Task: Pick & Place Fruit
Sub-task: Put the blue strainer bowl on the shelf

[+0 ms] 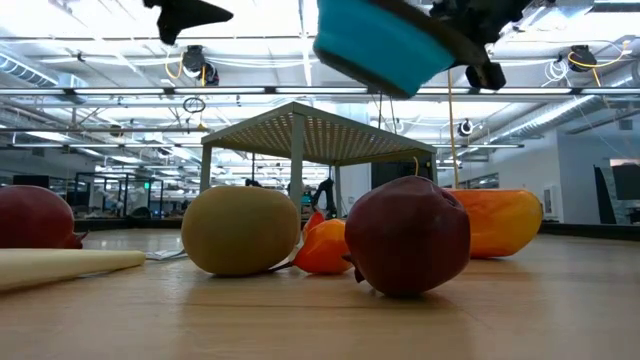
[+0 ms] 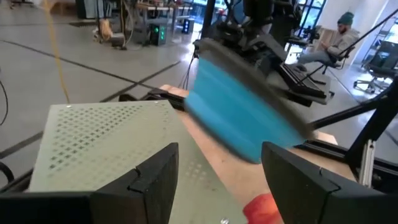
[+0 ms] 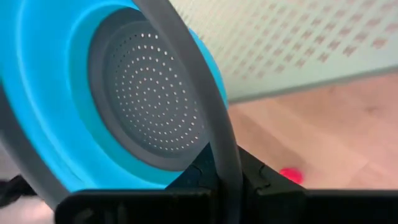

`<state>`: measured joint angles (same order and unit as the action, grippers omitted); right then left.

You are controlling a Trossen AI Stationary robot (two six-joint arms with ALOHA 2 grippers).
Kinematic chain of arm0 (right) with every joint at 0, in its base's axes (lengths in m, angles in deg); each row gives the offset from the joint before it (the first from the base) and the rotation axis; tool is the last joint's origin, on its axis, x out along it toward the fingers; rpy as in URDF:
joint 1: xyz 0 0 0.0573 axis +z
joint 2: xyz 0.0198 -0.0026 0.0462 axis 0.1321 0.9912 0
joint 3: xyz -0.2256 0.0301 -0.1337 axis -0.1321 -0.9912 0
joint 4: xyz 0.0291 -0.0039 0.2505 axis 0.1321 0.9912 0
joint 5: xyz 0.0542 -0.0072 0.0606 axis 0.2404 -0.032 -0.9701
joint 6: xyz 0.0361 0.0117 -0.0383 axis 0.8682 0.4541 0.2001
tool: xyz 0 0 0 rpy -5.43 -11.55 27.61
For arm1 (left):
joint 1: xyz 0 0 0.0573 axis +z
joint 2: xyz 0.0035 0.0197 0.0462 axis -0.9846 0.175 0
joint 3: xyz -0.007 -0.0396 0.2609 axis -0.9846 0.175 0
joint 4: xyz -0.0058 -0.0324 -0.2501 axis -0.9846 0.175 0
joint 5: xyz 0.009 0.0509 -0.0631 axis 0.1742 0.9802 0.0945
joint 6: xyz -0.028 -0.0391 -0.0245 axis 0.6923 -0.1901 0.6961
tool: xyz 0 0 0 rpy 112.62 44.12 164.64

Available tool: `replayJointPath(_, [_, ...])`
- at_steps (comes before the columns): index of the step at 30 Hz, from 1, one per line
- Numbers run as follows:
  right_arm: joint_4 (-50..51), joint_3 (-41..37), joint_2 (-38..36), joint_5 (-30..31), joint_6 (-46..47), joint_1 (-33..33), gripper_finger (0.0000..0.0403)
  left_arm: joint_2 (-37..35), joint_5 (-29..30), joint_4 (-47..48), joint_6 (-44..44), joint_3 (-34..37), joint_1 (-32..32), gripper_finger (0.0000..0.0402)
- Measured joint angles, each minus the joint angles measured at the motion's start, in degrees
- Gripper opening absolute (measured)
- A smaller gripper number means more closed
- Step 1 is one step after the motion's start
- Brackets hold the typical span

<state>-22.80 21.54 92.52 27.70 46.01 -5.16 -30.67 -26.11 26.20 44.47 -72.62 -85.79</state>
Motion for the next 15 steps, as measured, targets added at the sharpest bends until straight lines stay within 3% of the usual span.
replayJointPath(8, [-1.8, 0.0, 0.0, 6.9, -1.4, 0.0, 0.0003, 10.3, -1.4, 5.3, 2.1, -11.3, 0.0, 0.0227])
replayJointPath(15, [-1.8, 0.0, 0.0, 13.7, -1.6, 0.0, 0.0003, 18.7, -1.5, 16.4, 3.3, -23.4, 0.0, 0.0227])
